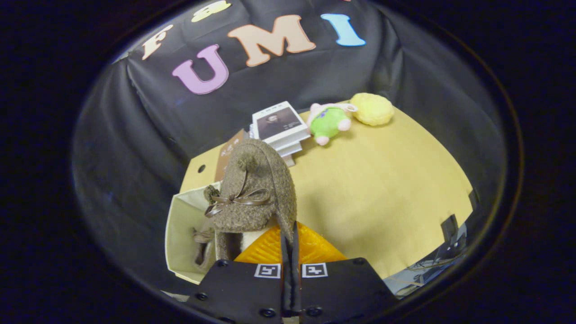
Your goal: Open the storage box then place both shoes into the box .Put the left shoe in first, then the right shoe, with the right side of both shoes facing outward in a uniform manner.
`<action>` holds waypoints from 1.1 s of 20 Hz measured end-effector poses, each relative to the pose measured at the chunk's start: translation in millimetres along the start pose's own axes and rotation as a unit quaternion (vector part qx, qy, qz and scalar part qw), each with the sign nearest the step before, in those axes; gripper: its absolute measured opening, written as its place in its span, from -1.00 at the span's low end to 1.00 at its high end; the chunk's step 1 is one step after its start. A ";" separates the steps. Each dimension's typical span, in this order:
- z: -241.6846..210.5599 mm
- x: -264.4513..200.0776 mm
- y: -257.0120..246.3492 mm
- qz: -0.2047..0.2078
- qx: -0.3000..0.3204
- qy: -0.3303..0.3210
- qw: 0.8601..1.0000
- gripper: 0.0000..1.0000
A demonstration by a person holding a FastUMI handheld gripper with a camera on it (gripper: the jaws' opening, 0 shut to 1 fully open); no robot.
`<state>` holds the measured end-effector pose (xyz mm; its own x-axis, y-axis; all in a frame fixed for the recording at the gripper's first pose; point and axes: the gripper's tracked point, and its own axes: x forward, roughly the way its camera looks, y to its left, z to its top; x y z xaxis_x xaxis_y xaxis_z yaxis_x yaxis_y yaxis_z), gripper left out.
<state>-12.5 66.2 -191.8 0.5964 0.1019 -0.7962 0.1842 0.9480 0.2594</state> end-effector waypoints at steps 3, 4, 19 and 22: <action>-2.0 6.6 33.6 0.013 0.005 0.001 1.000 -0.93; -4.5 7.9 47.0 0.022 0.007 0.002 1.000 -0.93; -77.3 33.3 124.7 0.029 -0.006 0.038 0.999 -0.61; -69.0 26.5 120.1 0.023 -0.012 0.016 1.000 -0.12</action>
<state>-28.5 203.6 -219.4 0.5792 0.1538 -0.8006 0.1386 0.9492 0.2826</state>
